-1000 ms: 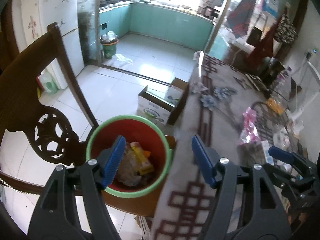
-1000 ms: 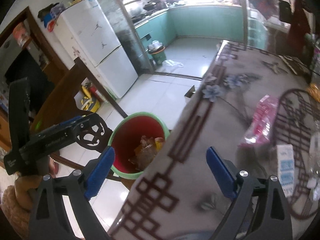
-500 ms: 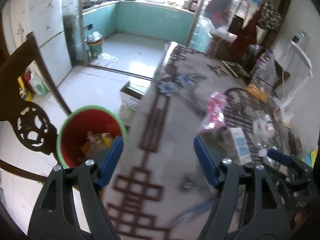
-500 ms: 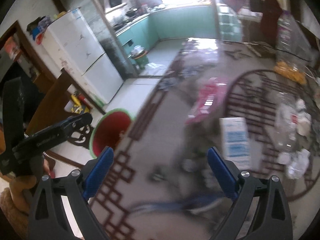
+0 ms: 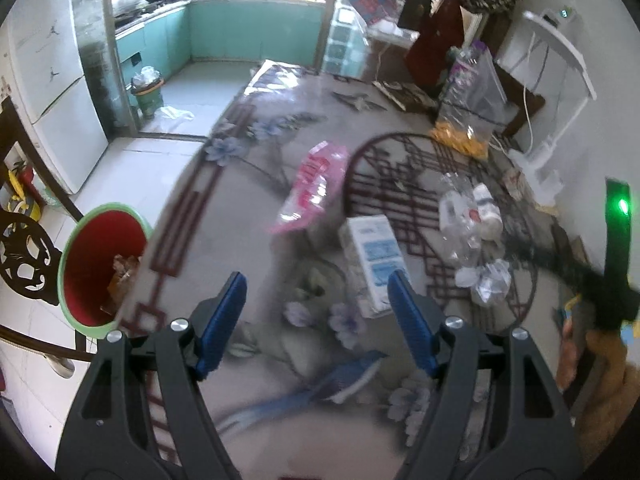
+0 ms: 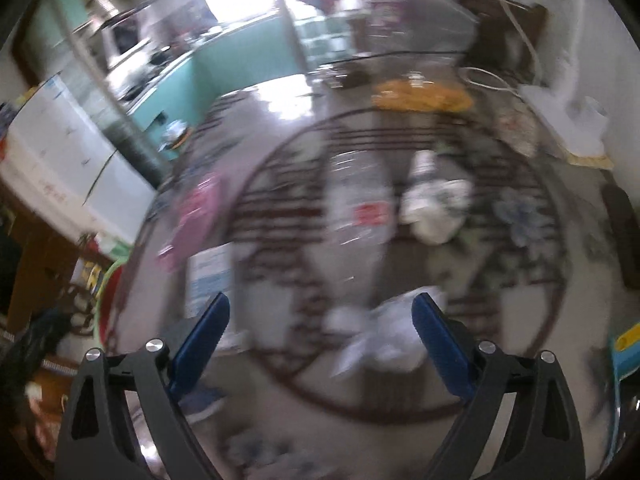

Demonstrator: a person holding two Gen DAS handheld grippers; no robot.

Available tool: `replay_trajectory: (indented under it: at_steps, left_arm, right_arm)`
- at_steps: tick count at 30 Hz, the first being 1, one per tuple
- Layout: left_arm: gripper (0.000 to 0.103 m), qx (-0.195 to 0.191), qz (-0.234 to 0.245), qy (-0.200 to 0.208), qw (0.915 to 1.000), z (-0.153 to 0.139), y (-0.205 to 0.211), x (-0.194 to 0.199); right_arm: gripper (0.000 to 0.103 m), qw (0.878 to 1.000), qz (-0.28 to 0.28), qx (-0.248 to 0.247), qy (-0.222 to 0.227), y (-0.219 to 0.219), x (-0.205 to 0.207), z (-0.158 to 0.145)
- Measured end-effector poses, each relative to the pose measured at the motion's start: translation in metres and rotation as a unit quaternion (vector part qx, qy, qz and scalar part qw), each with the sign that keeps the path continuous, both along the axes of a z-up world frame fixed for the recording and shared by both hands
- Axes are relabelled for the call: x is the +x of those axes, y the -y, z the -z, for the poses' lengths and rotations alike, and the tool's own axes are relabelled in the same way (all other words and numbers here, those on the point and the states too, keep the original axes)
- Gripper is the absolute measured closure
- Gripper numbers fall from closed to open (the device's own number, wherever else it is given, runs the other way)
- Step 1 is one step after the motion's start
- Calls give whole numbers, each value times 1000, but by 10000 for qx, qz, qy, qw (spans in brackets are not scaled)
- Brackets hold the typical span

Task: Collect trash
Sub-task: 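Move both tools back over the trash on the table, then grasp the white-blue milk carton with the left tool while the right tool grasps newspaper wad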

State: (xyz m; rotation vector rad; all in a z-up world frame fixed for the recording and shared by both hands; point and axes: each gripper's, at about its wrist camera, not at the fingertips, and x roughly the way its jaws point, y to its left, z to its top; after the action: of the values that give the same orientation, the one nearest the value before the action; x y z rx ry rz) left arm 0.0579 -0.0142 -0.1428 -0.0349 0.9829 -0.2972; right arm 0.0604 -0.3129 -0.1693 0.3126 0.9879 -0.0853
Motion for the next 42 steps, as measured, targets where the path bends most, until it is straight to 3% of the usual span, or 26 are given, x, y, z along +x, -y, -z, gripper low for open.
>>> replay_trajectory:
  at_steps: [3,9,16,17,18,19,20,24,31,32,34,38,42]
  left_arm:
    - [33,50,110,-103,9999,4,17,-1]
    - [33,317,281,-392,9983,21,49,4]
    - [32,406,305,-839,9952,47,76,29]
    - [31,404,293,-893,9948,50,79,34]
    - [30,410,279,-942,9943,55,84,41]
    - [30,421,273,-967,9940,58,87,45]
    - [30,439,277,-1007,9936,62,91,50]
    - [30,551,324,-1269,9899,85,106,72]
    - [30,744,212,-1467,9861,113,114,92]
    - [31,725,191,-1476,9862,114,114,94]
    - [47,671,210,-1501,9862,118,114,94]
    - [49,672,361,-1373,9876,116,114,88]
    - [51,520,298,-983,9934,85,100,75]
  right_arm:
    - [18,9977,407,-516,161,48,19,-2]
    - [17,9849,1480,-875,214,161,75,2]
    - [18,9810,1824,-552,-376,232,137,45]
    - [19,9808,1819,-532,-449,237,143,50]
    - [27,9808,1791,-519,-575,243,151,58]
    - [42,9809,1752,-503,-674,246,156,64]
    - [44,9816,1681,-481,-762,248,160,71]
    - [54,9859,1513,-511,-493,249,157,67]
    - [53,9908,1235,-518,194,218,112,25]
    - [53,9914,1158,-561,249,209,104,19]
    - [53,9922,1041,-605,322,192,94,10]
    - [52,9935,738,-686,538,146,74,-11]
    - [52,9950,360,-615,702,99,66,-25]
